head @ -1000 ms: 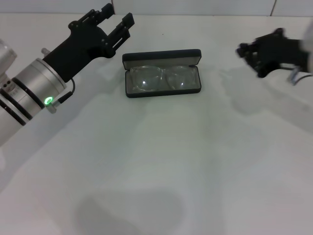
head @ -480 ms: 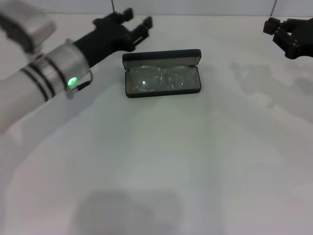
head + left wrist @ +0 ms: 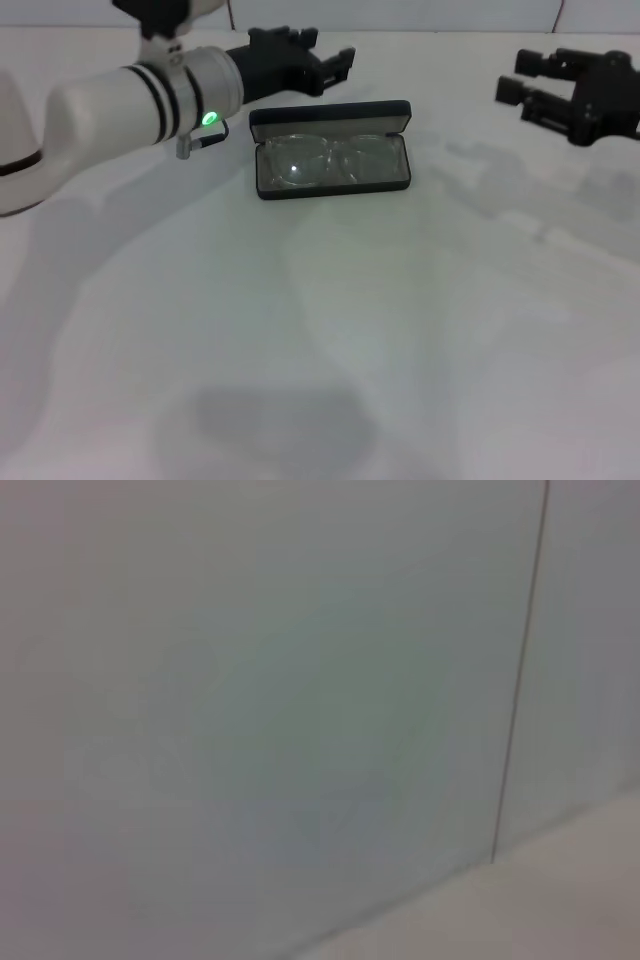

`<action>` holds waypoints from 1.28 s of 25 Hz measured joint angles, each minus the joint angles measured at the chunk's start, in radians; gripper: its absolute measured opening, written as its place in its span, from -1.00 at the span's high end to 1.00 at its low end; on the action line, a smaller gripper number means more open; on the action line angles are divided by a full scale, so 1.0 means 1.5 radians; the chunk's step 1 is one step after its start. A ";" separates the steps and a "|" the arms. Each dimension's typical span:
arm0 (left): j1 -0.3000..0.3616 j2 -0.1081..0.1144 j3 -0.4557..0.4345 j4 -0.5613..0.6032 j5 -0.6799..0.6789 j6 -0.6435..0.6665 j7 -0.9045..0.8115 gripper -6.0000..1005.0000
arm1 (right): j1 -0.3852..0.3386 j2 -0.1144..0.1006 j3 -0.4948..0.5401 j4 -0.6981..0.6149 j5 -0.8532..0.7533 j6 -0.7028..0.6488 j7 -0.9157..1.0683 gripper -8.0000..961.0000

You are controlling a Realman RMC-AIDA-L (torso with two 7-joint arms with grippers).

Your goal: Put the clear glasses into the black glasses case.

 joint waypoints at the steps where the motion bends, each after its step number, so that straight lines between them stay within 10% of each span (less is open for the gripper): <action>1: -0.005 0.000 0.010 0.000 0.011 -0.018 -0.013 -0.13 | 0.003 0.000 0.000 0.000 -0.010 0.001 0.006 0.39; 11: -0.004 -0.002 0.042 -0.002 0.026 -0.058 -0.039 -0.13 | 0.003 0.006 -0.001 -0.021 -0.065 0.000 0.017 -0.27; 32: 0.125 -0.006 0.109 0.079 0.016 -0.019 -0.035 -0.13 | 0.017 0.017 -0.001 -0.025 -0.072 -0.050 0.012 -0.30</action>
